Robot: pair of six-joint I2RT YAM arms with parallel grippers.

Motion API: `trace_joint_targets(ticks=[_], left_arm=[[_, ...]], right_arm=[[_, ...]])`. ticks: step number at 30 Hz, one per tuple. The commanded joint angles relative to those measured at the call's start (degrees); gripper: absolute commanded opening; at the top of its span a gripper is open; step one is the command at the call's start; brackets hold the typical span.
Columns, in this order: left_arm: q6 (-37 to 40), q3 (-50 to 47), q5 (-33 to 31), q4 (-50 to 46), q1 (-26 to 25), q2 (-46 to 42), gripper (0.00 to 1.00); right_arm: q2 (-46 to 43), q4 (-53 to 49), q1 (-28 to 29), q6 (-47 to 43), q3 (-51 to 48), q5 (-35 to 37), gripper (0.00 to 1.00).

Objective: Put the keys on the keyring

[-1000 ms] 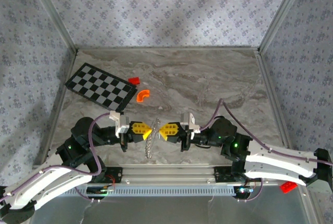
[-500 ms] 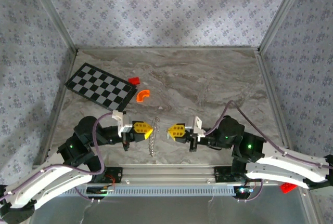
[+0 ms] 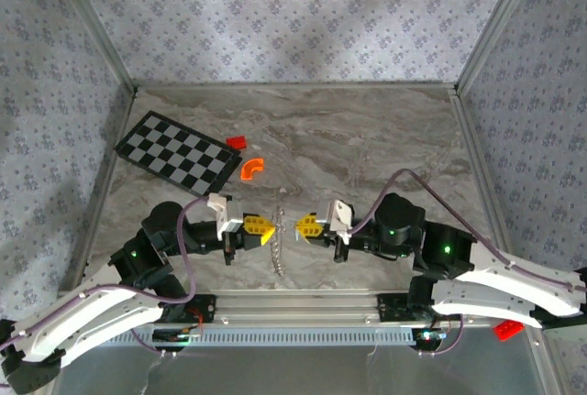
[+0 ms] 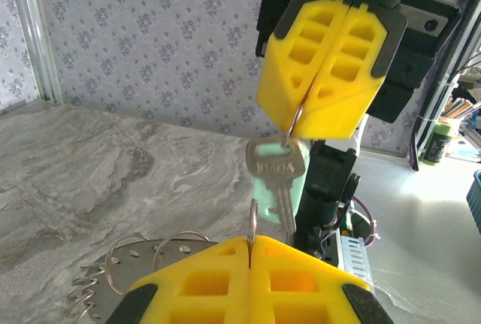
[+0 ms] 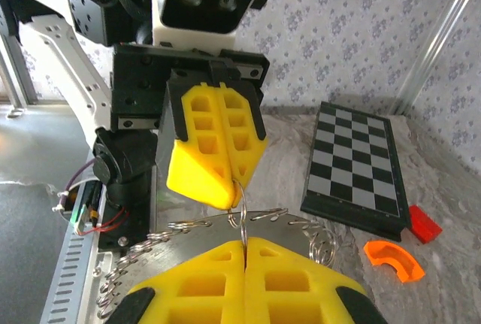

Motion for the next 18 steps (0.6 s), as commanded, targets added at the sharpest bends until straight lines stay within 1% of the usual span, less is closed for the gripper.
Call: trace_joint_targets(ticks=[1,8,18], left_arm=[[0.8,0.4,1.6,3.8,-0.6,0.1,0.0],[0.8,0.1,1.4,4.4,-0.6,0.3,0.0],[0.8,-0.1,1.5,4.2,-0.7,-0.1,0.0]], right_arm=[[0.9,-1.0,0.8,-0.9,2.3,1.3,0.0],[3.0,-0.1,1.7,-0.1,2.7,3.4,0.0],[3.1,1.9,2.0,0.4,2.3,4.0,0.0]])
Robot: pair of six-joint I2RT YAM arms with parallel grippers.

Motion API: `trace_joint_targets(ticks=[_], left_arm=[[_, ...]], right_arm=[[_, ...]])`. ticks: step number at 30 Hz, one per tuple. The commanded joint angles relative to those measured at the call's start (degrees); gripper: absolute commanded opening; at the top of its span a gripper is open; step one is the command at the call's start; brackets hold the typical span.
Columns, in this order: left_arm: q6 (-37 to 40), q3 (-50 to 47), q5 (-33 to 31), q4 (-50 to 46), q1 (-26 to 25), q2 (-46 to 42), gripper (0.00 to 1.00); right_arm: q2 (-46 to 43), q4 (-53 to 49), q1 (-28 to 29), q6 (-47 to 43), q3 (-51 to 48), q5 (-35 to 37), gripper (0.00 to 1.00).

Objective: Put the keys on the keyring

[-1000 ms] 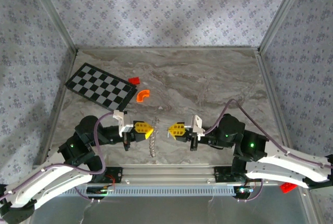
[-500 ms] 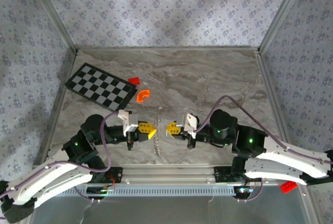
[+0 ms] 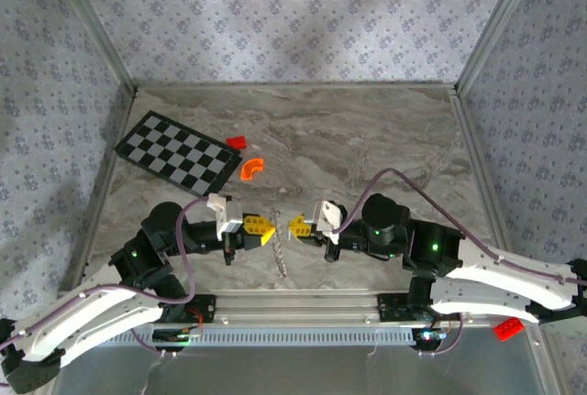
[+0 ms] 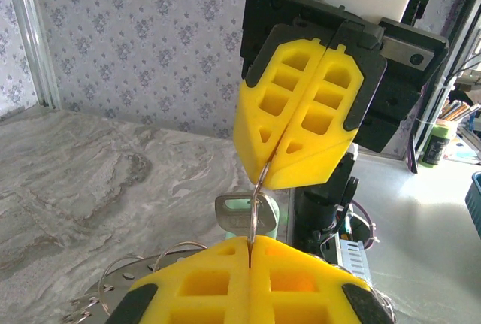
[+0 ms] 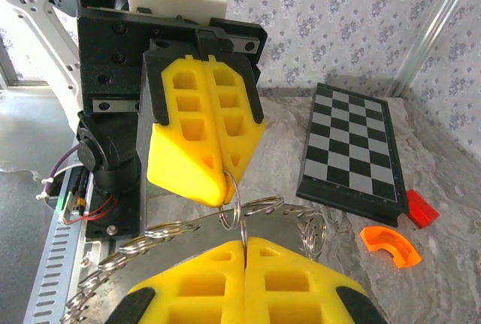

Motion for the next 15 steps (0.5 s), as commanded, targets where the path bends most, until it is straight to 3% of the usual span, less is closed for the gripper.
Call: trace_joint_targets(ticks=[1,15], left_arm=[[0.8,0.1,1.5,3.4,-0.4,-0.4,0.0],[0.9,0.1,1.4,3.4,-0.5,-0.4,0.0]], right_arm=[[-0.1,1.9,0.4,0.7,1.7,0.7,0.0],[0.9,2.6,0.5,0.7,1.4,-0.6,0.0]])
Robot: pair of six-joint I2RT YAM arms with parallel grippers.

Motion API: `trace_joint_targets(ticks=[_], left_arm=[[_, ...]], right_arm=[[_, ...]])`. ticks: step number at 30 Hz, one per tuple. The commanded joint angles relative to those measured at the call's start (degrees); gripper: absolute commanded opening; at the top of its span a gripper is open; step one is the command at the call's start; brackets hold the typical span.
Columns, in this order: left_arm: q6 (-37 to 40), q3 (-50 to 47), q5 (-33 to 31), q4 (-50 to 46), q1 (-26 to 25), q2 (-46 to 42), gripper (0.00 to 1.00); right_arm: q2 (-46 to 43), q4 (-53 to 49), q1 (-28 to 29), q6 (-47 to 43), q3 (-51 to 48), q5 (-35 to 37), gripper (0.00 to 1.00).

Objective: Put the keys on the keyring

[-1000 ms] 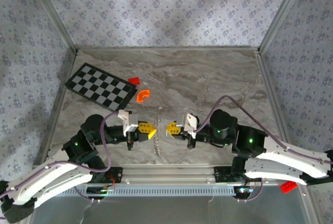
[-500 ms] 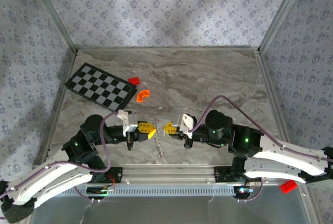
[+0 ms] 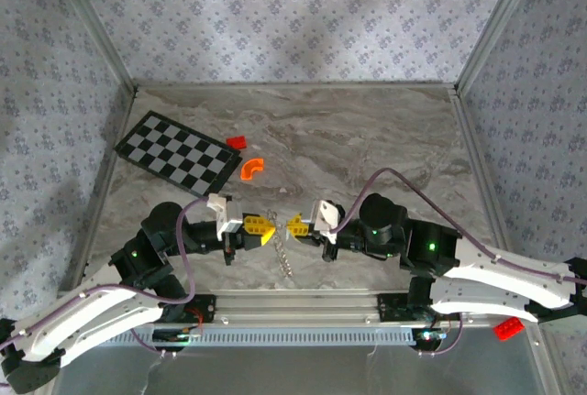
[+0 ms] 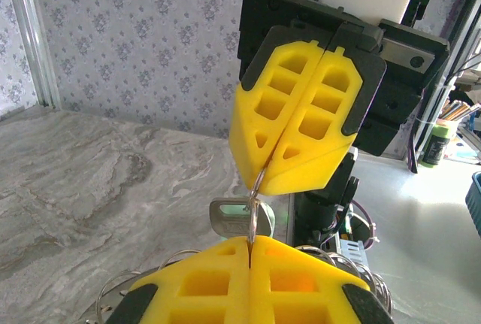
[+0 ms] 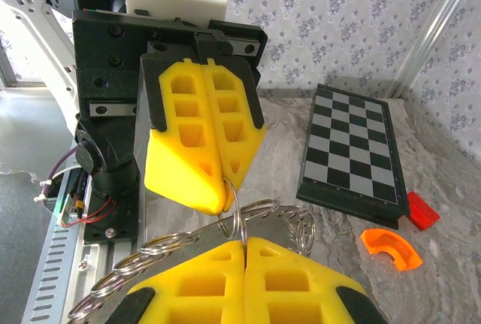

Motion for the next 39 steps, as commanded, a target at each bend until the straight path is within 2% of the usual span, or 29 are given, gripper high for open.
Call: trace_joint_targets(ticks=[1,39], left_arm=[[0.9,0.2,1.3,3.4,-0.5,-0.3,0.0],[1.3,0.2,1.1,3.4,-0.5,-0.5,0.0]], right_arm=[[0.0,1.7,0.4,0.7,1.4,-0.6,0.0],[-0.2,0.4,-1.6,2.7,1.9,-3.5,0.0]])
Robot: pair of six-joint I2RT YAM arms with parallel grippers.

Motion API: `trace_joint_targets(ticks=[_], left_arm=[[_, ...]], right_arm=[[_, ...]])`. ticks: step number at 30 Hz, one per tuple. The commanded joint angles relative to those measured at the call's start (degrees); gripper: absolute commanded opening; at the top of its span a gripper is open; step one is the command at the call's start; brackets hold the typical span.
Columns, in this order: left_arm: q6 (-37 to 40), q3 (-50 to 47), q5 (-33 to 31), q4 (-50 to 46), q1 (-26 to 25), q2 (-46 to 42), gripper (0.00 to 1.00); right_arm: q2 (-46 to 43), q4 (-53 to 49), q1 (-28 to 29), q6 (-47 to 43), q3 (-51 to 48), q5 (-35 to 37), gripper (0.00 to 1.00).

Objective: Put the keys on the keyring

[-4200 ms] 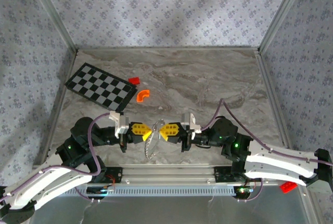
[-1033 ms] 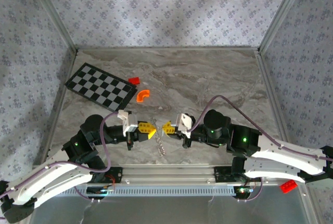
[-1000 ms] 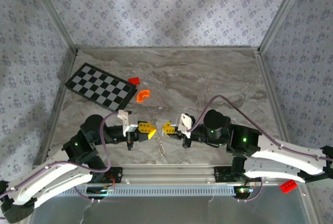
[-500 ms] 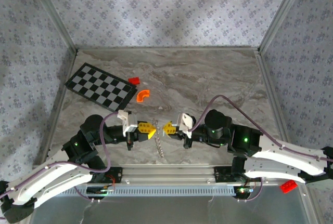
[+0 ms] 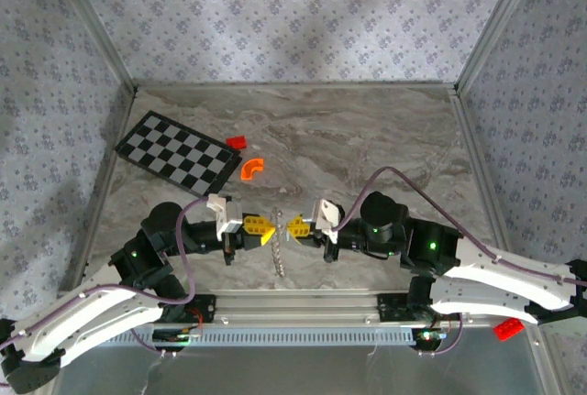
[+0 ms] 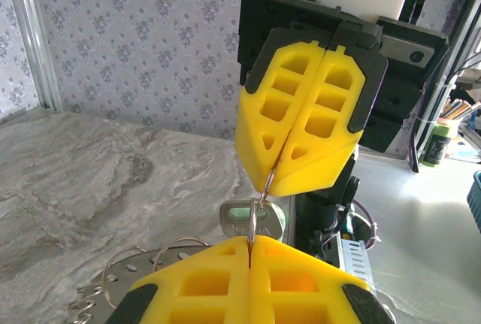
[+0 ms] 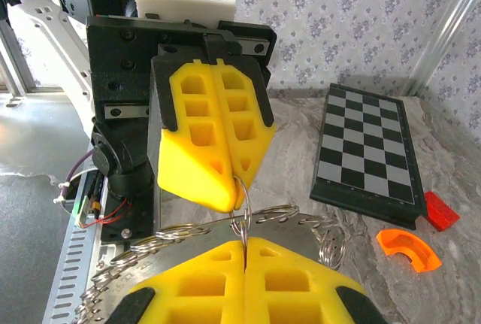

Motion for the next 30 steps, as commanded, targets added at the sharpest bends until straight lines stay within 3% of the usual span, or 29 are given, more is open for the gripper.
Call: trace_joint_targets(ticks=[1,30], left_arm=[[0.9,0.2,1.1,3.3,-0.5,-0.4,0.0],[1.5,0.0,-0.6,3.1,-0.6,-0.6,0.0]], right_arm=[[0.1,0.8,-0.5,1.3,1.8,-0.5,0.0],[-0.2,0.3,-2.2,2.9,1.6,-2.9,0.0]])
